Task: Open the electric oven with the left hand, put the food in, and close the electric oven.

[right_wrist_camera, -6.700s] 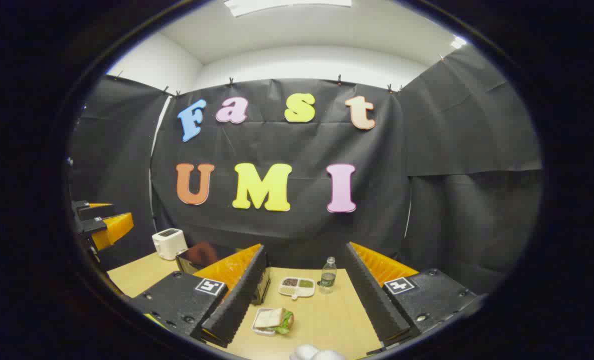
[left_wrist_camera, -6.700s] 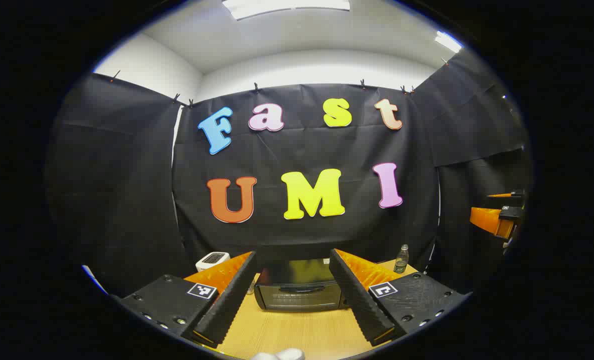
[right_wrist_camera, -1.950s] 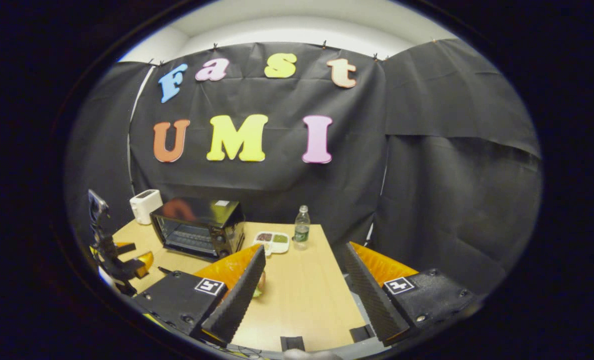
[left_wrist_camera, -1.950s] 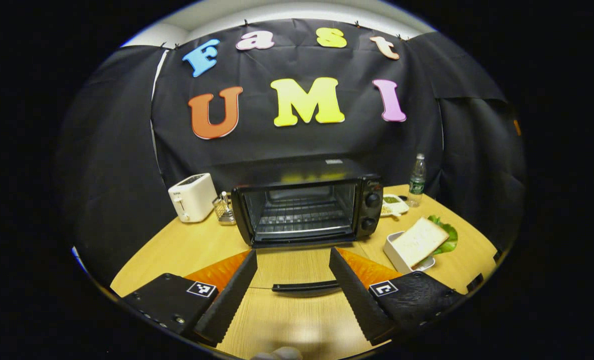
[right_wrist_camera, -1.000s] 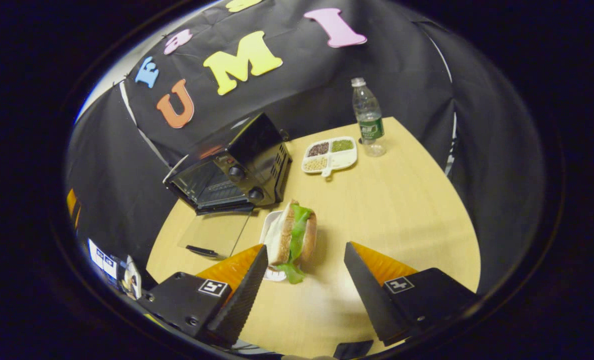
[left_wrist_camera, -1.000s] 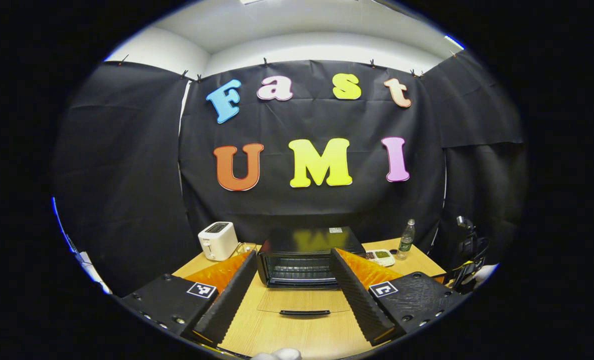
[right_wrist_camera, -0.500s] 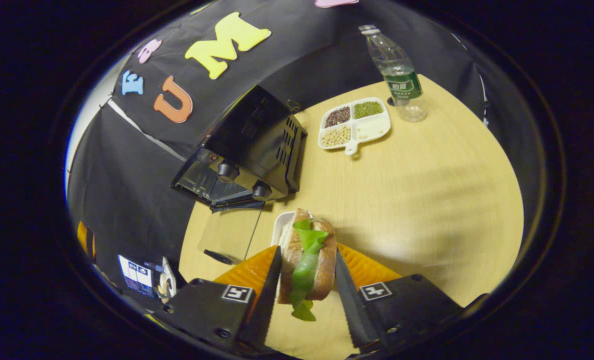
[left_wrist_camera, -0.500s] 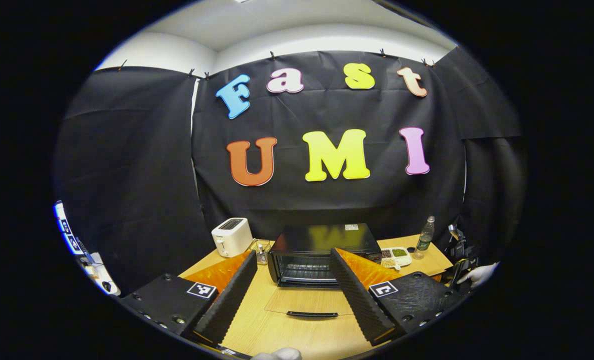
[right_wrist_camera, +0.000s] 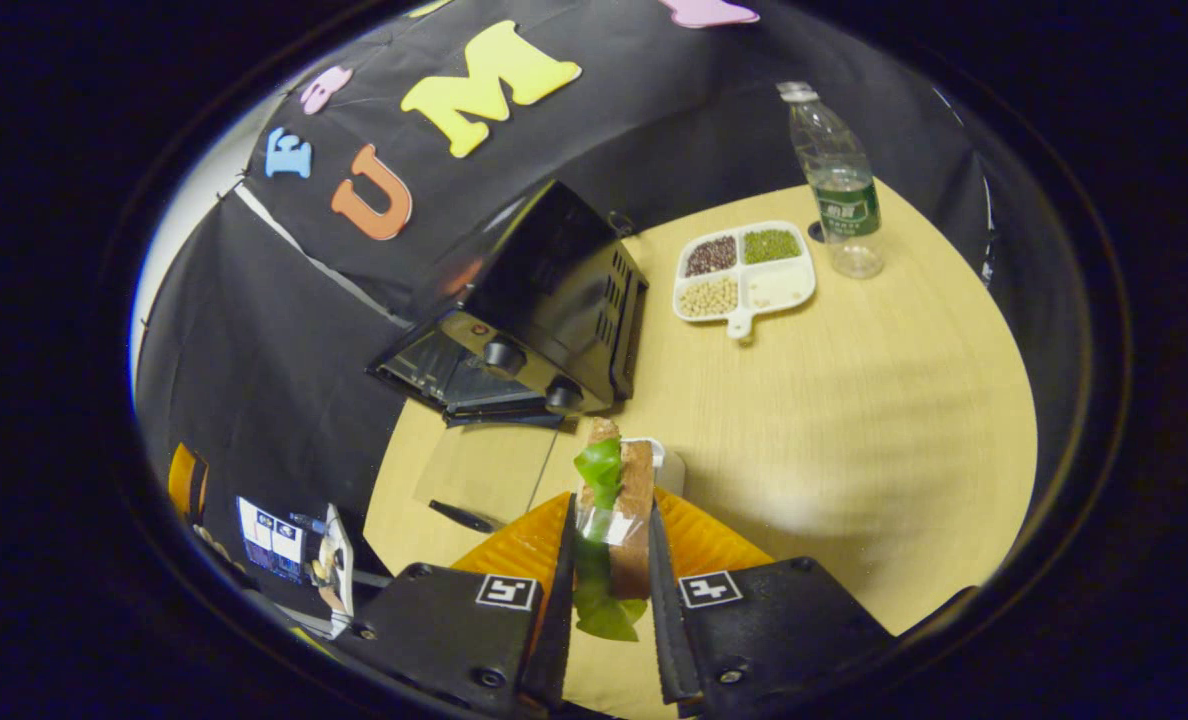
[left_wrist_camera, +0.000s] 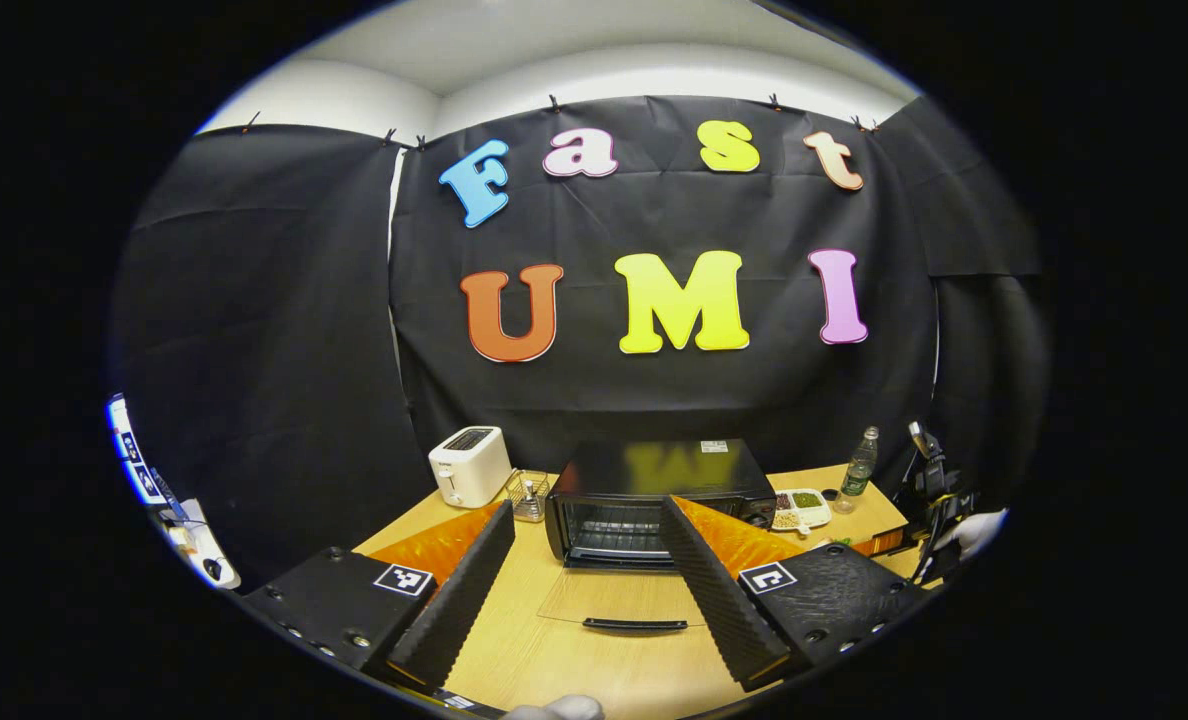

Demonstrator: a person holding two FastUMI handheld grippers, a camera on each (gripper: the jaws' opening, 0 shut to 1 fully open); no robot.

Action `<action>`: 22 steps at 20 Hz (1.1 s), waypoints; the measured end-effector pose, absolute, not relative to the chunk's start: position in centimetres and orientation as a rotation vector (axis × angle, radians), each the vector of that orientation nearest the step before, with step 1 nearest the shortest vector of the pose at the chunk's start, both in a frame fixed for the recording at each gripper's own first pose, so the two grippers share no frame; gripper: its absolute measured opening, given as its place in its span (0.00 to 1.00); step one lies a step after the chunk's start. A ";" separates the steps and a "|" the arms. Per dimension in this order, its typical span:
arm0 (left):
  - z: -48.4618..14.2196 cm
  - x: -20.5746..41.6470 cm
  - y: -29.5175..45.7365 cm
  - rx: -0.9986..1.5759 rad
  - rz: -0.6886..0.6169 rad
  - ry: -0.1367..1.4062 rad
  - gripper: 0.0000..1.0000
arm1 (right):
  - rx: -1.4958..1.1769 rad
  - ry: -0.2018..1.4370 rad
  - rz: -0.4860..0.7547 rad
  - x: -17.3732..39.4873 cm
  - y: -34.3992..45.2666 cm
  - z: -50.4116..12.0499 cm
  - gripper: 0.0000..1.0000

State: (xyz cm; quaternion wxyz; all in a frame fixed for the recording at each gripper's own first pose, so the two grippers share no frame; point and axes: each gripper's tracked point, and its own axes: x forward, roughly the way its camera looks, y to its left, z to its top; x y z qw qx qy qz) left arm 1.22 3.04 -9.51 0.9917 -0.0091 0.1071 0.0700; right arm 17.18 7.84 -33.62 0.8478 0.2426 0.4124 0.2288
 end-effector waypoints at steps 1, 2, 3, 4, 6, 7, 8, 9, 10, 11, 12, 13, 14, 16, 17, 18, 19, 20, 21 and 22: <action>-9.6 1.1 3.3 -0.022 0.130 0.213 0.95 | 0.527 0.842 0.467 17.0 8.0 -32.4 0.38; -9.8 1.0 3.5 -0.025 0.116 0.213 0.96 | 0.536 0.817 0.456 16.8 8.3 -31.2 0.38; -9.8 0.7 3.8 -0.023 0.105 0.212 0.96 | 0.547 0.789 0.444 16.5 8.9 -30.2 0.38; -9.8 0.6 3.9 -0.020 0.086 0.209 0.95 | 0.564 0.762 0.432 16.3 9.6 -29.2 0.38; -9.8 0.0 4.4 -0.016 0.053 0.206 0.96 | 0.617 0.714 0.414 15.5 11.5 -27.5 0.38; -9.9 -0.3 4.5 -0.024 0.032 0.204 0.96 | 0.645 0.692 0.407 15.2 12.7 -26.9 0.38; -9.9 -0.5 4.7 -0.025 0.018 0.202 0.96 | 0.676 0.669 0.393 14.9 13.8 -26.6 0.38; -10.1 -0.7 4.6 -0.024 -0.001 0.207 0.95 | 0.709 0.649 0.378 14.8 15.0 -26.4 0.38; -10.3 -1.0 4.9 -0.021 -0.014 0.208 0.95 | 0.748 0.632 0.360 14.8 16.3 -26.4 0.38; -10.4 -1.3 5.1 -0.021 -0.035 0.207 0.95 | 0.782 0.617 0.340 14.8 17.6 -26.5 0.38; -10.3 -1.6 5.2 -0.017 -0.048 0.207 0.95 | 0.816 0.599 0.320 15.0 18.8 -26.8 0.38; -10.4 -1.8 5.5 -0.012 -0.060 0.208 0.95 | 0.846 0.585 0.302 15.2 20.1 -27.0 0.38; -10.6 -2.0 5.9 -0.010 -0.069 0.209 0.95 | 0.872 0.574 0.291 15.4 21.4 -27.2 0.38; -10.7 -2.4 6.4 0.000 -0.088 0.209 0.95 | 0.927 0.538 0.262 16.1 23.8 -27.7 0.38; -10.9 -2.7 6.7 0.004 -0.098 0.210 0.95 | 0.949 0.515 0.246 16.6 24.9 -27.9 0.38; -11.5 -2.8 7.1 0.007 -0.105 0.212 0.95 | 0.959 0.501 0.229 17.1 25.7 -28.3 0.38; -11.6 -3.0 7.4 0.011 -0.110 0.214 0.95 | 0.976 0.489 0.207 17.5 26.6 -28.9 0.38; -11.8 -3.2 7.8 0.013 -0.113 0.215 0.95 | 1.007 0.475 0.191 18.3 27.6 -29.3 0.38; -12.0 -3.4 8.0 0.014 -0.115 0.219 0.95 | 1.046 0.460 0.176 19.1 28.5 -29.7 0.38; -12.3 -3.7 8.4 0.018 -0.114 0.224 0.95 | 1.079 0.452 0.157 19.9 29.3 -30.2 0.38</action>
